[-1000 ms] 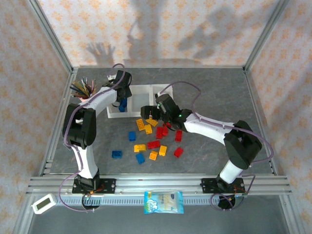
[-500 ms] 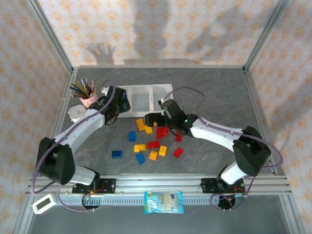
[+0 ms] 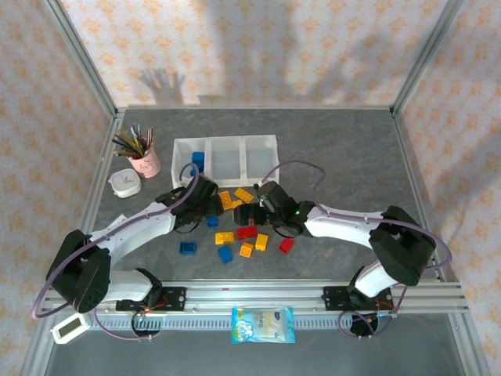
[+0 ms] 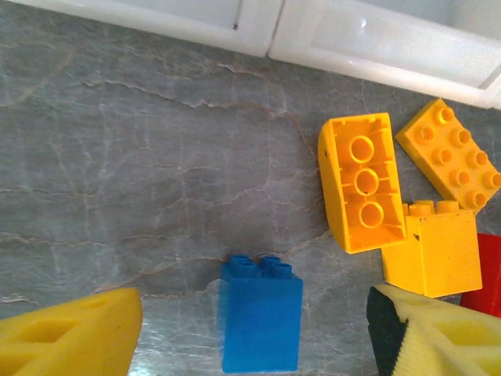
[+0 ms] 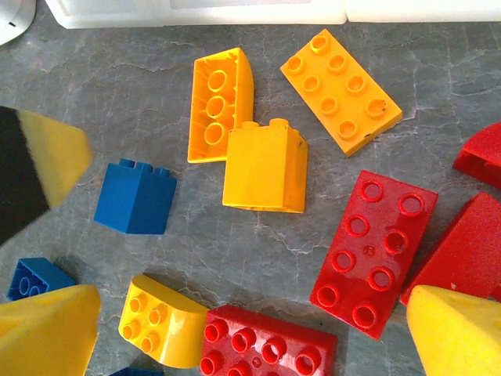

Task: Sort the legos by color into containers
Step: Pick up the lego from the center of the table.

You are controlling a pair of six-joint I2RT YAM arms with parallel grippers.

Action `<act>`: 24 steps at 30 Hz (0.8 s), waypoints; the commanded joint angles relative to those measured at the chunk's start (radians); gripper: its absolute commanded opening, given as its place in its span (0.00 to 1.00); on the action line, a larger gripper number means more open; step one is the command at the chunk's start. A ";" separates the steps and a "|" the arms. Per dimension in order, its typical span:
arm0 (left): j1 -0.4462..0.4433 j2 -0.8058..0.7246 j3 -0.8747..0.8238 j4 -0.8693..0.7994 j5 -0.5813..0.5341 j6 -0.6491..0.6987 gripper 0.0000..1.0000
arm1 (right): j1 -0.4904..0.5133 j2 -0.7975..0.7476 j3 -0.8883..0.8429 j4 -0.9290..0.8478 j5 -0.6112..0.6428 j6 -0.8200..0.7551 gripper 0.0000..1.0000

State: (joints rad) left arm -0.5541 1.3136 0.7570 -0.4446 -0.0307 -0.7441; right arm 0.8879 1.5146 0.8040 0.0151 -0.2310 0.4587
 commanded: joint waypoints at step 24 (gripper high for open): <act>-0.058 0.191 -0.049 0.116 -0.026 -0.032 0.41 | 0.005 -0.044 -0.017 0.055 0.071 0.040 1.00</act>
State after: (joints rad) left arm -0.6090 1.4948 0.7113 -0.3378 -0.0193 -0.7799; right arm 0.8879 1.4891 0.7815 0.0471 -0.1867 0.4873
